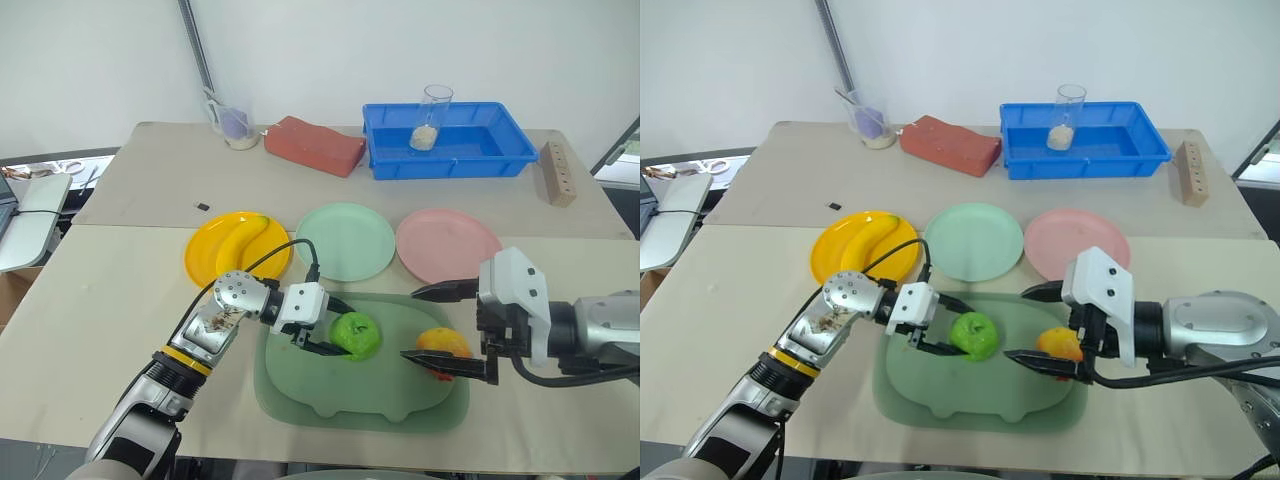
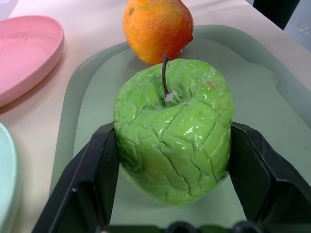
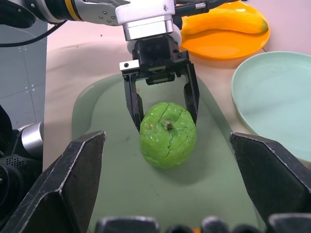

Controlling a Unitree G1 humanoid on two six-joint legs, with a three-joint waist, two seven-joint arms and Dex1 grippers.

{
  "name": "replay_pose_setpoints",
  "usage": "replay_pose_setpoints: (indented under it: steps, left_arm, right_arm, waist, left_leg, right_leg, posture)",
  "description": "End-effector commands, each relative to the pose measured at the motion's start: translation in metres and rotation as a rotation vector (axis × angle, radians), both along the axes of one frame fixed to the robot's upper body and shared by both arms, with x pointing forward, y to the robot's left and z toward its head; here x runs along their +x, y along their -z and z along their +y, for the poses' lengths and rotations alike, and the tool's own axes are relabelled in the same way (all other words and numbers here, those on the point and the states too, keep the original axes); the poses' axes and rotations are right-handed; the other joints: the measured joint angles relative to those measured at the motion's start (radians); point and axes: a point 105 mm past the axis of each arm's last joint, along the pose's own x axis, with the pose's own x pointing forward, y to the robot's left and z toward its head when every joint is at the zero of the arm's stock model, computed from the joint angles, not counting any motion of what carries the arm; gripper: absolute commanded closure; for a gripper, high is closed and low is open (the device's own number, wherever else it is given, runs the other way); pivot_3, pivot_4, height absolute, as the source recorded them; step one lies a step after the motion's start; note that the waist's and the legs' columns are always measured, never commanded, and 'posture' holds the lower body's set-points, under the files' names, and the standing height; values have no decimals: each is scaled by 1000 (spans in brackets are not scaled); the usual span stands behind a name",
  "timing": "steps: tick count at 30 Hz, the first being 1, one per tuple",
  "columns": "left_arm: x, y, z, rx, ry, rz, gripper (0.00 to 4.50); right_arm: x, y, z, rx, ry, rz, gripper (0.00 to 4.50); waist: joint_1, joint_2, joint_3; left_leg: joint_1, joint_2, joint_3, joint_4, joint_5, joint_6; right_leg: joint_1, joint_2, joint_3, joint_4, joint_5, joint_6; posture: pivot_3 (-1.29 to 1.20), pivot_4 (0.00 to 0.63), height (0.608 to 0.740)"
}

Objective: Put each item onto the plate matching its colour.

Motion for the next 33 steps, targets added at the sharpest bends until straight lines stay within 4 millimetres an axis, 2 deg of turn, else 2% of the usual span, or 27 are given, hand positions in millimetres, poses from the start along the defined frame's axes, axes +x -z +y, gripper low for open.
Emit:
replay_pose_setpoints:
  steps: [1, 4, 7, 10, 12, 15, 18, 22, 24, 26, 33]
  left_arm:
    - [9, -26, 7, -45, -44, -37, 1831]
    - [25, -42, 21, -59, -120, -21, 1831]
    - [56, -63, 32, -115, -259, -28, 1831]
    - [88, -81, 35, -203, -392, -30, 1831]
    - [105, -85, 32, -246, -459, -30, 1831]
    - [124, -75, 25, -241, -534, -24, 1831]
    - [132, -61, 20, -205, -561, -43, 1831]
    - [144, -54, 17, -224, -623, -31, 1831]
    - [145, -56, 15, -244, -621, -37, 817]
    - [145, -60, 13, -262, -608, -39, 35]
    - [137, -82, 23, -296, -525, -58, 35]
  right_arm:
    - [5, -8, 2, 12, -6, -52, 0]
    - [22, -15, 0, 39, 40, -116, 0]
    - [47, -25, -1, 76, 122, -235, 0]
    - [71, -34, 2, 100, 216, -314, 0]
    - [79, -37, 7, 112, 236, -323, 0]
    - [84, -38, 14, 127, 257, -314, 0]
    - [89, -40, 16, 135, 281, -310, 0]
    - [90, -39, 13, 123, 304, -309, 0]
    - [90, -38, 11, 115, 315, -308, 0]
    - [89, -35, 8, 108, 324, -304, 0]
    - [84, -22, -9, 29, 307, -282, 0]
  waist:
    - [-1, 0, 0]
    - [-3, 0, 0]
    - [-1, 0, 0]
    - [0, 0, 0]
    - [2, 1, 0]
    - [3, 3, -2]
    - [3, 4, -2]
    - [3, 4, -3]
    - [3, 5, -3]
    - [3, 5, -3]
    - [2, 6, -3]
  left_leg:
    - [0, 0, 0, 0, 0, 0]
    - [0, 0, 0, 0, 0, 0]
    - [1, 0, 0, 0, 0, 0]
    - [0, 0, -1, 1, 0, 0]
    - [-1, -1, -1, 0, 0, 0]
    - [-4, -1, -1, 0, 0, 1]
    - [-6, -1, -1, 0, 0, 1]
    - [-7, -1, -1, 1, 0, 1]
    - [-7, -2, -1, 1, 0, 1]
    - [-7, -2, -1, 1, 0, 1]
    - [-7, -2, -1, 1, 0, 1]
  right_leg:
    - [0, 0, 0, 0, 0, 0]
    - [0, 0, 0, 0, 0, 0]
    - [-3, 0, -1, 1, -2, 3]
    - [-5, 0, -1, 0, -2, 4]
    - [-5, 0, -1, 1, -2, 3]
    - [-5, 0, -1, 2, -1, 2]
    - [-5, 0, -1, 3, -1, 2]
    - [-6, 0, -1, 4, -1, 2]
    - [-6, 0, -1, 4, -1, 2]
    - [-6, 0, -1, 4, -1, 2]
    - [-6, 0, -1, 4, -1, 2]
  posture:
    - [0, 150, 740]
    - [0, 150, 740]
    - [0, 150, 740]
    - [0, 150, 740]
    - [0, 150, 740]
    - [0, 150, 740]
    - [0, 150, 740]
    - [0, 150, 740]
    - [0, 150, 740]
    - [0, 150, 740]
    - [0, 150, 740]
